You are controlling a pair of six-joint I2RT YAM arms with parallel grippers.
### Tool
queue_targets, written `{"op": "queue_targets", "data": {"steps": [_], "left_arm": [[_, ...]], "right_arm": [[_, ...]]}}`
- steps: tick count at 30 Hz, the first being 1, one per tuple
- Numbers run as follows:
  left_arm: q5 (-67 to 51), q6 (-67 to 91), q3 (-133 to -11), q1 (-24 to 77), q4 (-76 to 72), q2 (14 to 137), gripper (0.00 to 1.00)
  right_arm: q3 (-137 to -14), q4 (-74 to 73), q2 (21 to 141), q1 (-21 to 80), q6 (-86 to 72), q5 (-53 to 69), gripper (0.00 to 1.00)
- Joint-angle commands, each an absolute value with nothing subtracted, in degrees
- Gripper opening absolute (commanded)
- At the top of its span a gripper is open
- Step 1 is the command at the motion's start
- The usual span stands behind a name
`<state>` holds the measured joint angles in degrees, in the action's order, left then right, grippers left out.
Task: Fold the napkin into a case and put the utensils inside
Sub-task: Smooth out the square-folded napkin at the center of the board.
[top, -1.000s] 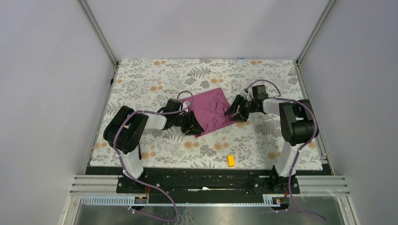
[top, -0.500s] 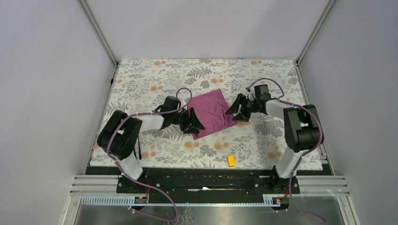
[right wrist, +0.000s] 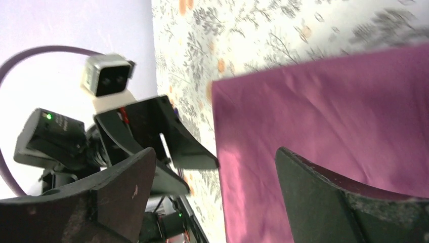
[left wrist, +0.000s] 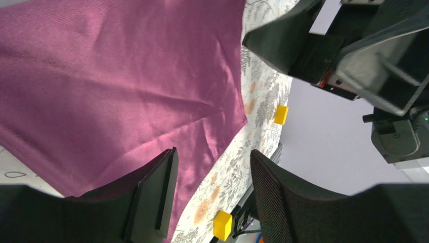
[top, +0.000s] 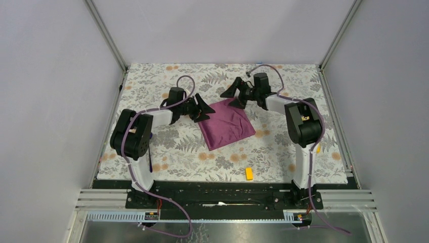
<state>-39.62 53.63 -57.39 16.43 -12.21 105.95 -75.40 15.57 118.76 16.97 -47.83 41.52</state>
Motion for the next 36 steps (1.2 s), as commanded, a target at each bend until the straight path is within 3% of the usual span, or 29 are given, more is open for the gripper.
{"op": "queue_targets", "data": {"steps": [1,11,17,25,36], "left_arm": [[-36.08,52.88,-57.37,16.7,-14.06,107.49,0.6],[-29.05,49.71,-53.6,15.38,-9.46,109.49,0.6],[-28.54,48.8,-53.04,14.85,-7.41,107.46,0.6],[-35.84,50.14,-61.78,14.79,-4.74,102.81,0.64],[-29.97,48.38,-71.26,12.65,-1.7,116.0,0.65]], "right_arm": [[-81.32,24.96,125.7,18.72,-54.86,40.71,0.98],[-87.45,26.58,135.44,15.12,-52.54,39.08,1.0],[-86.88,26.33,134.15,12.78,-52.83,42.49,1.0],[-90.25,22.76,129.0,13.5,-52.92,43.77,1.0],[-92.7,28.52,136.64,15.55,-58.22,41.35,1.0]]}}
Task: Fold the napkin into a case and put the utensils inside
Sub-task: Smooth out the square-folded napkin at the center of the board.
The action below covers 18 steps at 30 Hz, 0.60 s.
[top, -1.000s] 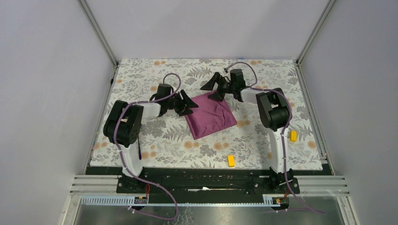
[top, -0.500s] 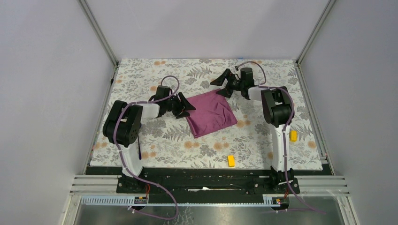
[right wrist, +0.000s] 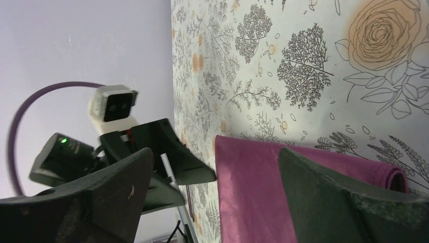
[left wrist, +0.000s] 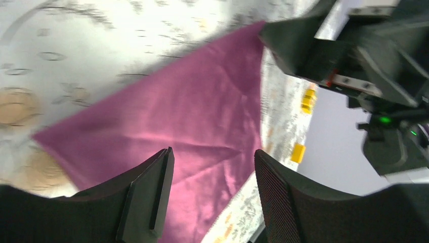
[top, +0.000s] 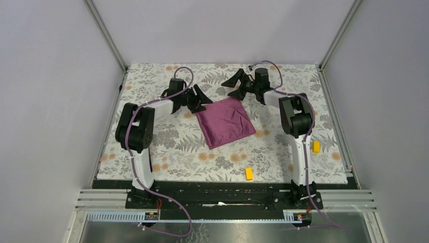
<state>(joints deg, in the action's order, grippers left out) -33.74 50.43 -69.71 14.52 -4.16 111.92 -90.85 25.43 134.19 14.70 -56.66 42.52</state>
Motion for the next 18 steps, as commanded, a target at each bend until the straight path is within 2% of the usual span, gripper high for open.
{"op": "queue_targets", "data": {"steps": [1,6,11,18], "left_arm": [[-29.63,47.86,-71.39,12.06,-1.06,116.89,0.65],[-27.45,45.61,-71.15,10.37,2.03,118.64,0.65],[-24.68,38.99,-76.06,12.61,9.42,113.73,0.67],[-34.11,39.16,-74.23,18.62,10.72,105.39,0.69]], "right_arm": [[-92.98,28.48,137.37,15.48,-58.12,41.31,1.0],[-92.51,27.81,139.47,14.03,-56.43,40.66,1.0],[-93.65,19.34,136.84,13.32,-50.79,40.55,1.0],[-93.67,3.51,124.71,13.78,-41.74,40.3,1.0]]}}
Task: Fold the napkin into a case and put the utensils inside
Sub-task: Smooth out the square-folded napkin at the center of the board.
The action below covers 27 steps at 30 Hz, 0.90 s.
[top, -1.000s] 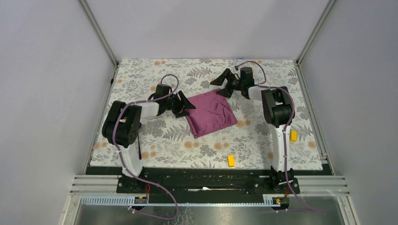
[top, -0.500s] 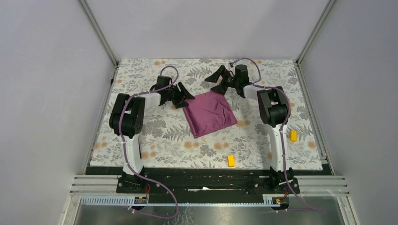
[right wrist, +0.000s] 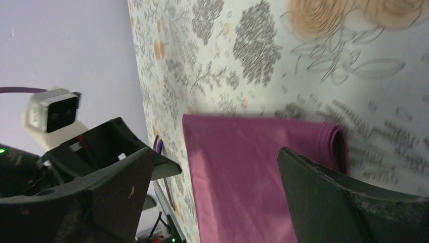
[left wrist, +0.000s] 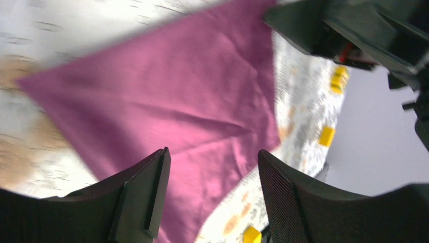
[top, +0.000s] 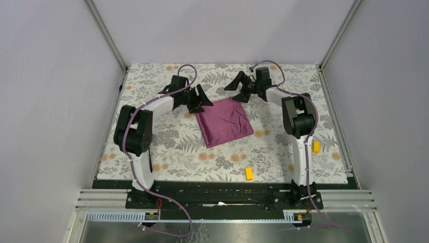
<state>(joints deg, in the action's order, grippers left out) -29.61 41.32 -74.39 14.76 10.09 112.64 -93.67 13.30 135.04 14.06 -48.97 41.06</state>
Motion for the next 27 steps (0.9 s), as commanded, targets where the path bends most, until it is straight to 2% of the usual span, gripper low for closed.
{"op": "queue_targets", "data": {"steps": [1,7,11,13,16,21,27], "left_arm": [[-35.05,39.94,-72.72,19.54,10.05,104.58,0.69],[-36.7,44.14,-60.39,20.74,1.56,101.81,0.69],[-38.88,45.15,-52.98,21.96,-2.97,101.48,0.68],[-39.23,44.8,-50.11,22.31,-3.98,100.72,0.68],[-38.91,43.99,-47.06,22.31,-4.29,98.52,0.68],[-40.49,43.44,-47.84,22.93,-2.69,95.38,0.69],[-40.4,44.67,-49.3,24.36,-0.58,91.2,0.69]], "right_arm": [[-92.19,2.88,123.11,13.87,-41.54,40.66,1.0],[-80.14,1.47,114.57,14.33,-40.9,43.87,0.99],[-75.67,-12.38,108.3,13.86,-33.7,37.49,0.89],[-74.44,-18.75,105.93,13.43,-29.61,33.53,0.82],[-71.52,-24.87,102.33,12.06,-25.3,29.9,0.64],[-65.96,-27.66,100.12,11.36,-22.48,30.18,0.41],[-61.54,-26.15,99.45,9.96,-22.29,31.26,0.44]]}}
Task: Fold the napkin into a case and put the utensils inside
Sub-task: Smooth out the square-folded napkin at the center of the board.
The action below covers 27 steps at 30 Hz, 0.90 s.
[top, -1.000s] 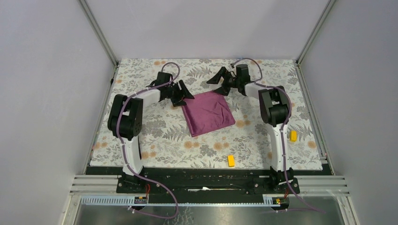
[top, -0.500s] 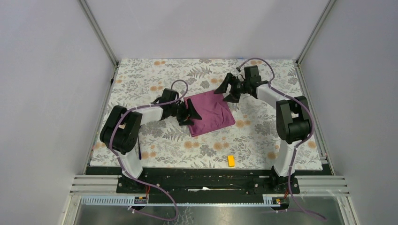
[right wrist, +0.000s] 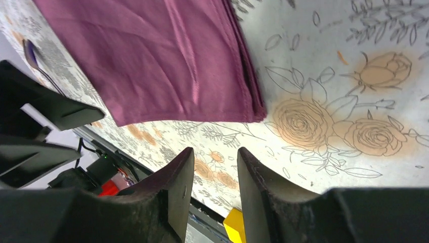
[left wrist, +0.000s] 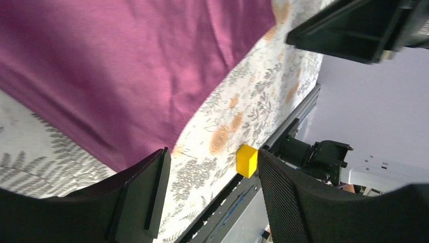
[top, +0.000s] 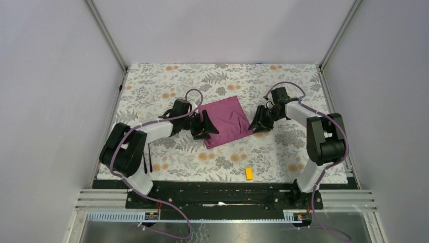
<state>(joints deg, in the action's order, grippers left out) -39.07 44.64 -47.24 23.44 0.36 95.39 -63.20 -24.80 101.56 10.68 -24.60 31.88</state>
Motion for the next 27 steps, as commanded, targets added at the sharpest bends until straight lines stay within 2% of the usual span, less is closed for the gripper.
{"op": "queue_targets", "data": {"steps": [1,11,21,27], "left_arm": [[-40.23,44.89,-48.98,24.55,-0.61,91.09,0.69],[-38.79,45.9,-42.38,25.18,-5.1,93.69,0.67],[-38.14,46.12,-39.53,25.22,-6.5,94.31,0.67],[-38.31,46.66,-38.81,25.31,-7.34,94.4,0.66]], "right_arm": [[-61.38,-25.92,99.74,9.85,-22.1,31.74,0.44],[-61.63,-23.49,101.96,8.89,-22.79,31.34,0.39],[-62.78,-20.74,105.4,8.51,-24.11,32.31,0.38],[-62.67,-20.1,105.73,8.44,-24.25,31.88,0.33]]}}
